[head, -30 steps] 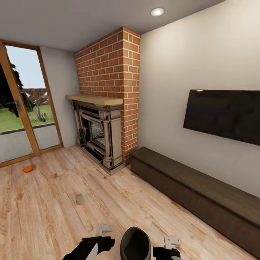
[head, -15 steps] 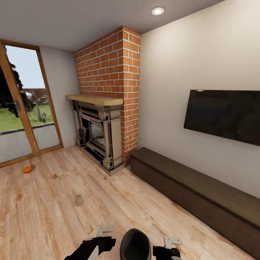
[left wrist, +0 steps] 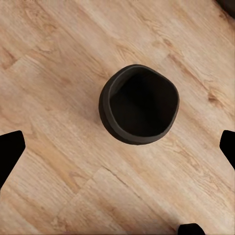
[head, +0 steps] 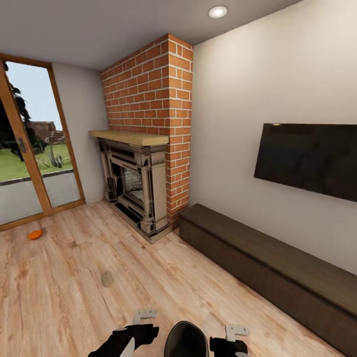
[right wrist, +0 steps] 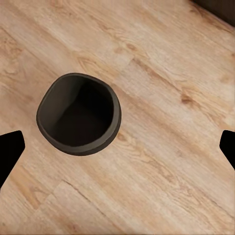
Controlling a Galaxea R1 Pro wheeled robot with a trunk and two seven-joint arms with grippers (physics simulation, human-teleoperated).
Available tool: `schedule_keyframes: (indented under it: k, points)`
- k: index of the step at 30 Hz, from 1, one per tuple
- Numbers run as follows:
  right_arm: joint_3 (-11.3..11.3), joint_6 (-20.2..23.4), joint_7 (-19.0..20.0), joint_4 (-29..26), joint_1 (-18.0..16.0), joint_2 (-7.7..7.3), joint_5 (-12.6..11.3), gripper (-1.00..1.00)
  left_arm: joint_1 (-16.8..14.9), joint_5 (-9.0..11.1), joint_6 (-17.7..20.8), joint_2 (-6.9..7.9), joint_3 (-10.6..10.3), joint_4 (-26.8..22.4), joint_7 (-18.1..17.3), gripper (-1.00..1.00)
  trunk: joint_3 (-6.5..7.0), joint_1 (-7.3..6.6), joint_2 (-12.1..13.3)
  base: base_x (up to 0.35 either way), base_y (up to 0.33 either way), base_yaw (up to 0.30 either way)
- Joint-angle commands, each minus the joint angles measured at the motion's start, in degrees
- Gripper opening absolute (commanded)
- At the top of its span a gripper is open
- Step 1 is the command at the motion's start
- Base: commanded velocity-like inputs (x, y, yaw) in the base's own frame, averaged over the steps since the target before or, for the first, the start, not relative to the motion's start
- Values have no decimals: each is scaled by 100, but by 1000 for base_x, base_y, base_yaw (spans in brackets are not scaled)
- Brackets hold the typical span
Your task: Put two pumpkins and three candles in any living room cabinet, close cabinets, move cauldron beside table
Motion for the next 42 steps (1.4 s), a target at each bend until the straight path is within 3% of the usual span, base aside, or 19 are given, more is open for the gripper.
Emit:
schedule_keyframes:
  k: [1, 16, 31, 42]
  points:
    - [4, 32, -22, -12, -3, 2, -19, 100, -2, 28, 36, -1, 4, -12, -12, 100, -12, 4, -10, 115, 0, 0]
    - [4, 22, -22, -12, -3, 4, -20, 100, -2, 21, 8, -1, 4, -12, -13, 100, -12, 4, -10, 121, 0, 0]
    - [4, 18, -22, 17, -2, 3, -19, 100, -2, 24, -465, -7, -3, 167, -9, 100, -12, 4, -10, 47, 0, 0]
    - [4, 7, -10, 67, -4, 4, -16, 100, -2, 21, -479, -16, -5, 195, -13, 100, -209, 246, -452, 0, 0, 0]
